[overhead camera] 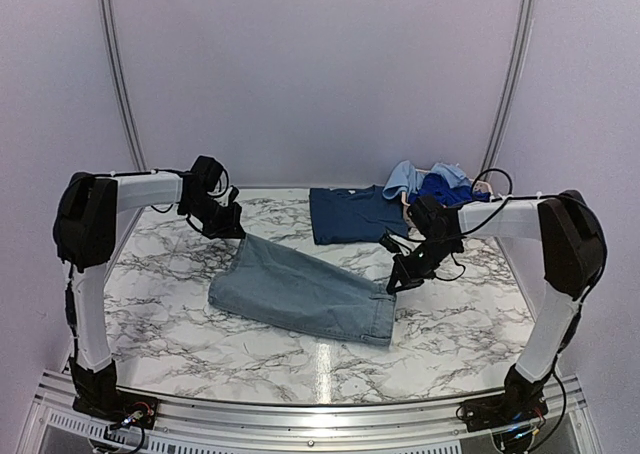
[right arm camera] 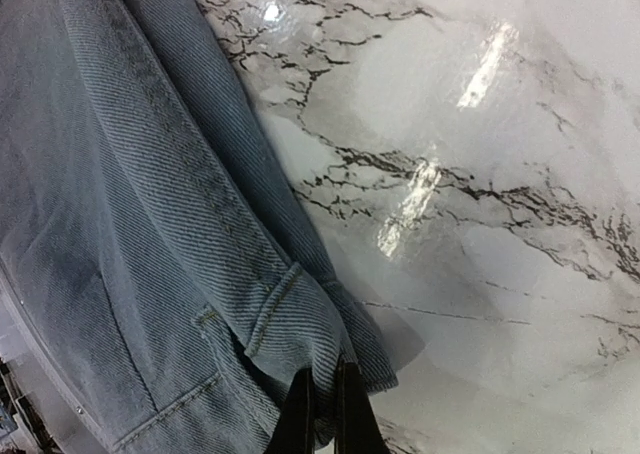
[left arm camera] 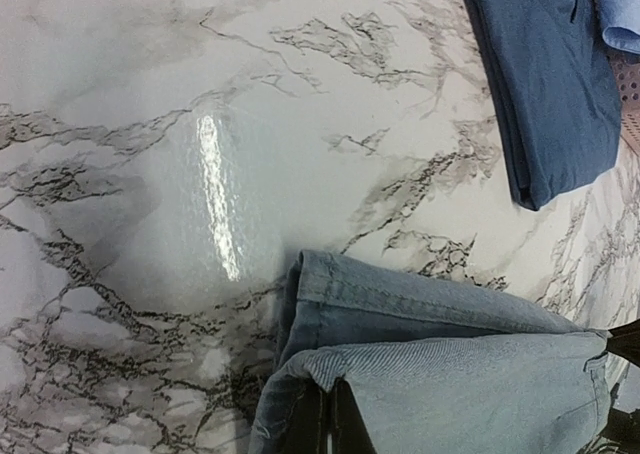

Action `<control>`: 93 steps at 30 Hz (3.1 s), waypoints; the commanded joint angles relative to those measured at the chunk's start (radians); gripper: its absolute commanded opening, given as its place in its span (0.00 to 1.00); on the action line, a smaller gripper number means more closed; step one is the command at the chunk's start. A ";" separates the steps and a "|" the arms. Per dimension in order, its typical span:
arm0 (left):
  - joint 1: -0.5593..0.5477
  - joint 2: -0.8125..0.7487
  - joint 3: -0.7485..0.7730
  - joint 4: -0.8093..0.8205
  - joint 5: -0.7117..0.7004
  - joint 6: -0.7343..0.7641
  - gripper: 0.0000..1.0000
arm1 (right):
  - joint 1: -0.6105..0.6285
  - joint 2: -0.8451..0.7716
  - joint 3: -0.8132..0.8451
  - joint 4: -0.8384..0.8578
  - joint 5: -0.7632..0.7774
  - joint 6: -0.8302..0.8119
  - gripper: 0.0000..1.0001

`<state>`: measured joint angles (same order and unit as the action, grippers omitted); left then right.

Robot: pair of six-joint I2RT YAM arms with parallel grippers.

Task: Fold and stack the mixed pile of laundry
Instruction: Adjust the rectangle-folded skirt at the center of the board, then smooth out the rectangle-folded shorts at the center of the board, then flatten out the rectangle-folded skirt at the center of the board.

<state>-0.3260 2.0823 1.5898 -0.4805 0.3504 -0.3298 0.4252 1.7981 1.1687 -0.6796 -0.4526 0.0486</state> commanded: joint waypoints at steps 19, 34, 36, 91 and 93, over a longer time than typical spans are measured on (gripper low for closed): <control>-0.057 -0.306 -0.191 0.000 -0.121 -0.004 0.84 | -0.007 -0.133 0.087 -0.066 0.082 0.008 0.60; -0.430 -0.487 -0.621 0.631 0.115 -0.559 0.99 | 0.271 -0.179 -0.180 0.631 -0.364 0.597 0.62; -0.449 -0.474 -0.660 0.693 0.093 -0.634 0.99 | 0.278 -0.162 -0.225 0.757 -0.374 0.680 0.62; -0.183 0.027 -0.177 0.179 -0.161 -0.102 0.58 | 0.314 -0.027 -0.302 0.327 -0.182 0.288 0.33; -0.180 0.081 -0.113 0.147 -0.175 -0.080 0.58 | 0.384 -0.040 -0.330 0.393 -0.200 0.366 0.33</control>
<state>-0.5125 2.0678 1.3857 -0.2302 0.2192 -0.4751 0.6708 1.7493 0.9237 -0.3271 -0.6289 0.2790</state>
